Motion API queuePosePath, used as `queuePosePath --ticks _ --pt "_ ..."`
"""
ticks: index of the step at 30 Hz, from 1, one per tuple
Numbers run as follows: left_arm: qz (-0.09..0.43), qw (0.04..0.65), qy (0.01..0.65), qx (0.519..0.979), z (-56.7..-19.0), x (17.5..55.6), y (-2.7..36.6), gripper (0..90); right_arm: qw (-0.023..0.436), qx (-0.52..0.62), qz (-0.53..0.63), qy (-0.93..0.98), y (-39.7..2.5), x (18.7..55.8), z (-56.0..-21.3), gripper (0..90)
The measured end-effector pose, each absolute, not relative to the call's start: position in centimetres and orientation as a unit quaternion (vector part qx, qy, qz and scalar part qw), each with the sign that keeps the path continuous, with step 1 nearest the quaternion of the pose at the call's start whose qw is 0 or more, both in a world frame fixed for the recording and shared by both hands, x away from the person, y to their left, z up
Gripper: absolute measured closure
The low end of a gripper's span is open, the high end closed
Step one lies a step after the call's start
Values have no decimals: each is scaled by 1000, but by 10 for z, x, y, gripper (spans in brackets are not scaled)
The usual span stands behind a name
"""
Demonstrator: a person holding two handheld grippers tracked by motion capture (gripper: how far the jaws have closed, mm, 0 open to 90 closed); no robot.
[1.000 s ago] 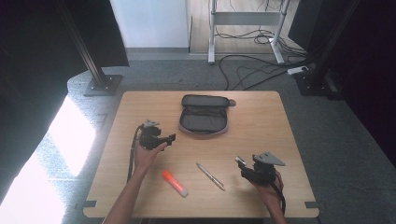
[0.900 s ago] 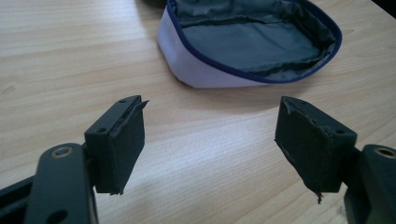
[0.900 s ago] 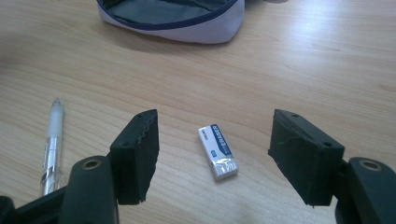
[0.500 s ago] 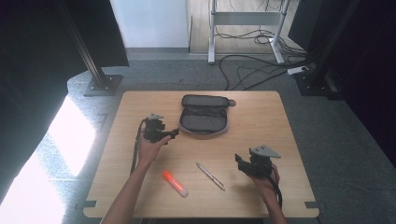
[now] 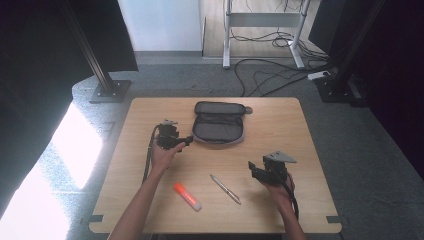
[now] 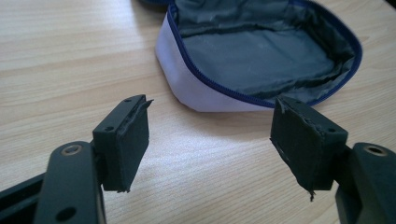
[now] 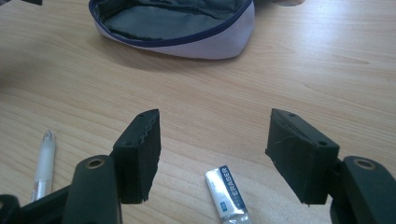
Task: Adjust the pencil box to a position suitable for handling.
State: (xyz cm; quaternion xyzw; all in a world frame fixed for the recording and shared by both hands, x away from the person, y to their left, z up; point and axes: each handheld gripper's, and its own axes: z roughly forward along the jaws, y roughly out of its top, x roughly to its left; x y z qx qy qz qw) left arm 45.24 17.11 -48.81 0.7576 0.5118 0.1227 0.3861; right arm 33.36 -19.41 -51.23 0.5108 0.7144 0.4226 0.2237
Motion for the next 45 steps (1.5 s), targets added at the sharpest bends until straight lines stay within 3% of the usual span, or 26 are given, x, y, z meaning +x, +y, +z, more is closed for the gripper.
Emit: queuePosePath --ticks 26,45 --pt "137 377 503 766 -479 480 147 327 220 493 413 733 -172 362 -496 354" --pt "126 350 520 769 -499 505 139 391 217 491 404 741 -166 380 -496 359"
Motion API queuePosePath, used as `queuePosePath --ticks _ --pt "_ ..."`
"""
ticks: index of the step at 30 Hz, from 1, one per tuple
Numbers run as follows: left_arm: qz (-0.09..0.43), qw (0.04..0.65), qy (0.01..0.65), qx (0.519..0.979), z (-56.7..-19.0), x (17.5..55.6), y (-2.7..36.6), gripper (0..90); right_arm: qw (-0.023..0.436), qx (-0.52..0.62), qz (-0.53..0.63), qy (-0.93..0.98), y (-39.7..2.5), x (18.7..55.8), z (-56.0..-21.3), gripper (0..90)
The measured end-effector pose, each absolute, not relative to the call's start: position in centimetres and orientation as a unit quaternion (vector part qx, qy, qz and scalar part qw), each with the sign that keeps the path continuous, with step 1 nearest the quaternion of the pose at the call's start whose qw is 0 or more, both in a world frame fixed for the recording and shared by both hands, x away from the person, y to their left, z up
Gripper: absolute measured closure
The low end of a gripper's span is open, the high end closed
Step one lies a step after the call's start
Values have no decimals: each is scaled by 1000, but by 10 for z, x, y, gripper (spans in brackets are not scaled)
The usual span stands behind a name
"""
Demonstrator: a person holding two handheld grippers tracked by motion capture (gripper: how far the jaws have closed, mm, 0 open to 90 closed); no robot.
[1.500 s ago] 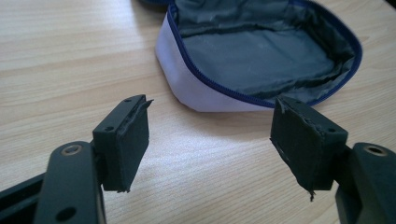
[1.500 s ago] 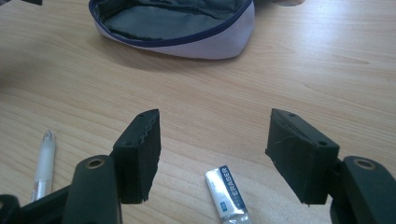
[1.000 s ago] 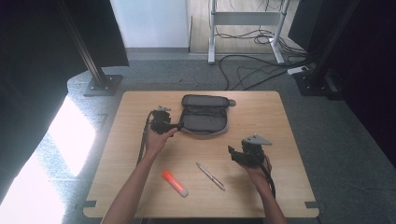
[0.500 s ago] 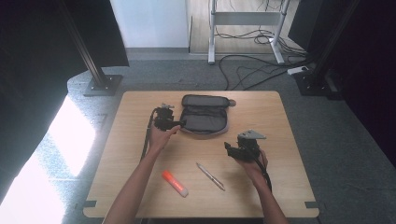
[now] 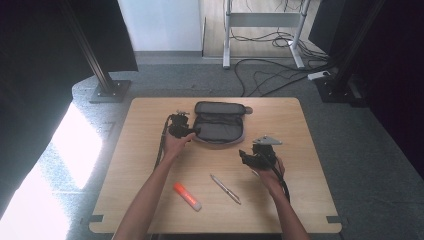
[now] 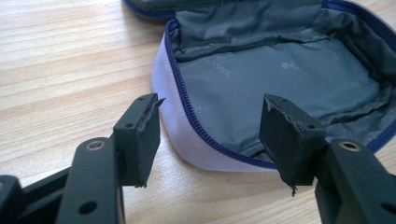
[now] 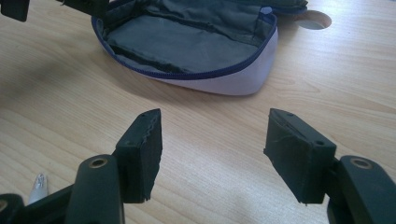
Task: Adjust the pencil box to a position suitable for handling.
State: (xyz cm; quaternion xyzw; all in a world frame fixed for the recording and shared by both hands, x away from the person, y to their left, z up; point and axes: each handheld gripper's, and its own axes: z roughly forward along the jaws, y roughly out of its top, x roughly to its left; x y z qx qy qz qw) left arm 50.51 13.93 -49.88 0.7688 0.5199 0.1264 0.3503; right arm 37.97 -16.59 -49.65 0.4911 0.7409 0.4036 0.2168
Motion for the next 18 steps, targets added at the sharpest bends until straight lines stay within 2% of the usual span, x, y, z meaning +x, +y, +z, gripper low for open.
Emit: queuePosePath --ticks 18 --pt "123 347 526 767 -499 516 140 396 215 492 394 746 -157 398 -492 363"
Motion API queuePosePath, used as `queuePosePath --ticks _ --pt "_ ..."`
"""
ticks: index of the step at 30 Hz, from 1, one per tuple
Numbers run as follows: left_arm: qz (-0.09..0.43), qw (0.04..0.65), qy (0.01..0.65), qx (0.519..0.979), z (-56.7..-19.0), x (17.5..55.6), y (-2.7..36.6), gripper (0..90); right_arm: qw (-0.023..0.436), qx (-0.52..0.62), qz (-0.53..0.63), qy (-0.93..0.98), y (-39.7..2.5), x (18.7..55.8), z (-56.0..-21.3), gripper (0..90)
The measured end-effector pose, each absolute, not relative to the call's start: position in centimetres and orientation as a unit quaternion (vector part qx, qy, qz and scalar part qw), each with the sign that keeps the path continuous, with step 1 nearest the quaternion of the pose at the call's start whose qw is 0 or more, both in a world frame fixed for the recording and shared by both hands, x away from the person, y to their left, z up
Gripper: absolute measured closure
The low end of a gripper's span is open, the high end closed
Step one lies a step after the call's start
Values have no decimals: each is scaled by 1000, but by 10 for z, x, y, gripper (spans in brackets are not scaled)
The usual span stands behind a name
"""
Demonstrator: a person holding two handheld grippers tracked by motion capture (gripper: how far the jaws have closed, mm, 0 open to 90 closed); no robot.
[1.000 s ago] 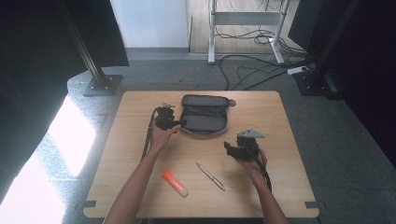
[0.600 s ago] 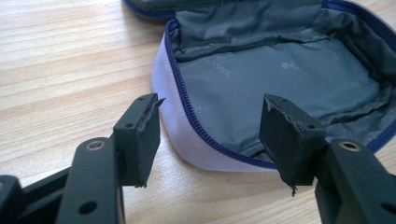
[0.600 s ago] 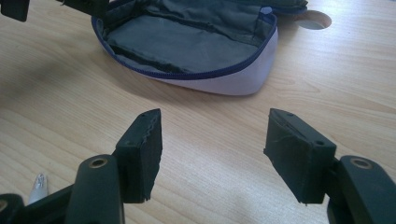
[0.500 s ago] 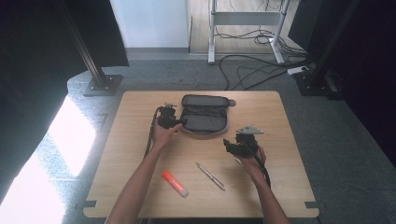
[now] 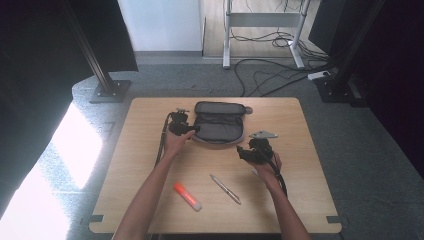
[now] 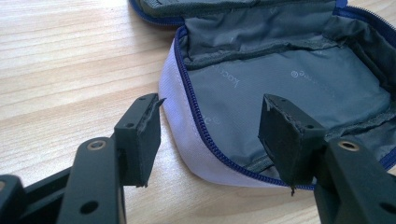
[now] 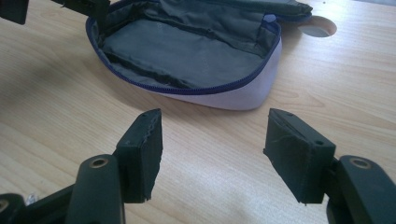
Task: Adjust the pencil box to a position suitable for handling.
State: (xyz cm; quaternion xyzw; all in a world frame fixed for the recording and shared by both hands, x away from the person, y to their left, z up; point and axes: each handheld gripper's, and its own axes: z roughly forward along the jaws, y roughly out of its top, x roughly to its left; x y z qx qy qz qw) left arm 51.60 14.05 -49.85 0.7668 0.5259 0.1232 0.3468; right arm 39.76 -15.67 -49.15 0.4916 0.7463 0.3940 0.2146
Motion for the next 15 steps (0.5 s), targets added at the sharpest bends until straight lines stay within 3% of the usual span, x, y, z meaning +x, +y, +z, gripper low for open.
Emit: queuePosePath --ticks 15 --pt "122 341 533 765 -505 522 141 420 217 497 387 745 -152 418 -488 367"
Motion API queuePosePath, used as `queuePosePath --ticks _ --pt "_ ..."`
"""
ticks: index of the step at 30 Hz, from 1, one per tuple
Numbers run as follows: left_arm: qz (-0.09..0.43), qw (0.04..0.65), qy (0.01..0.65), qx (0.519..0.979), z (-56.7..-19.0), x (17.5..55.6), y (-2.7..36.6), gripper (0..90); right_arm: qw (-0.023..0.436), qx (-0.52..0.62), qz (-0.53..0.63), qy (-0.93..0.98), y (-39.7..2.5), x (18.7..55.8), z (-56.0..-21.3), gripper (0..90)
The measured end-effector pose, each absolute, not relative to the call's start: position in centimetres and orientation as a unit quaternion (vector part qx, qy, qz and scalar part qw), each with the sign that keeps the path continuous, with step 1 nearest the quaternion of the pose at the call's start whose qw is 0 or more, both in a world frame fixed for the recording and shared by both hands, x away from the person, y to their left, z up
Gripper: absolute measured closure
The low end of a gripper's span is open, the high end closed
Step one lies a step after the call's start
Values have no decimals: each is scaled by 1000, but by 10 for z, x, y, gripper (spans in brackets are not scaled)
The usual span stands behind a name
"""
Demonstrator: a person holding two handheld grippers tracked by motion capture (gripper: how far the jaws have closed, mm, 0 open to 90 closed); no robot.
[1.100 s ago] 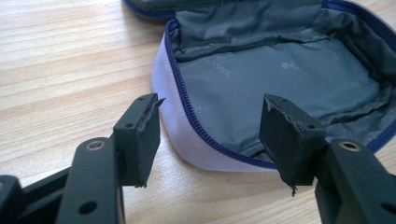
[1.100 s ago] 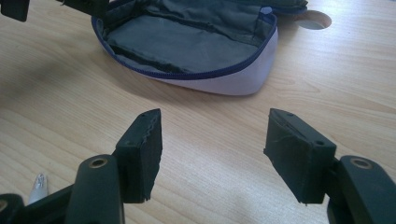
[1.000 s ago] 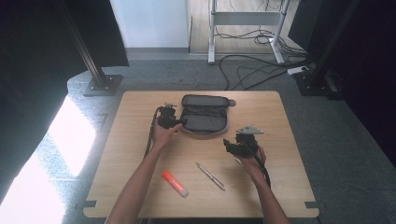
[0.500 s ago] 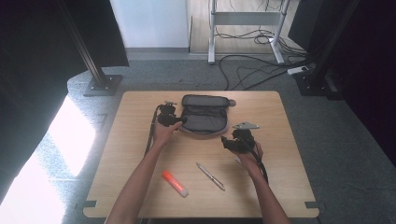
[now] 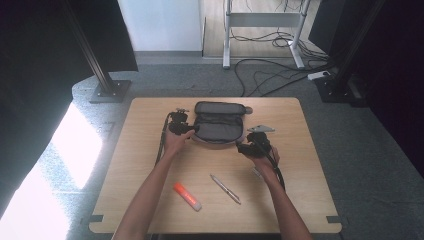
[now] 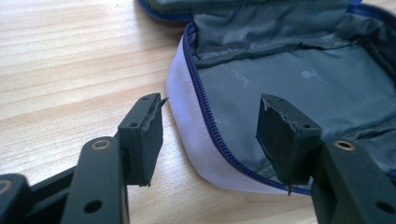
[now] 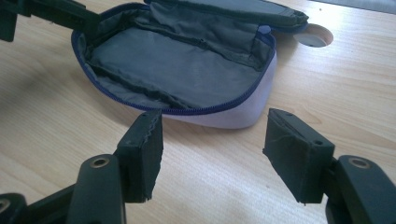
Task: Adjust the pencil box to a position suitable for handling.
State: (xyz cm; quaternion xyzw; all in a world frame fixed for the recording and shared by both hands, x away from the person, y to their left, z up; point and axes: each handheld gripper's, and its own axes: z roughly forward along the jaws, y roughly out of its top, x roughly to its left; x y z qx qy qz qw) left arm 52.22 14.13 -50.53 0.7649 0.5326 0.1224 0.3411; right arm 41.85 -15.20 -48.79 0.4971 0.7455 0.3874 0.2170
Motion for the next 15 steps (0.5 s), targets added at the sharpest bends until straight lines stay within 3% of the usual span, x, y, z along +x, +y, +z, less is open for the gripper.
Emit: queuePosePath --ticks 6,15 --pt "119 332 535 767 -513 526 140 460 216 497 395 742 -150 427 -490 377" --pt "115 331 534 769 -519 527 138 605 209 523 394 726 -156 449 -492 405"
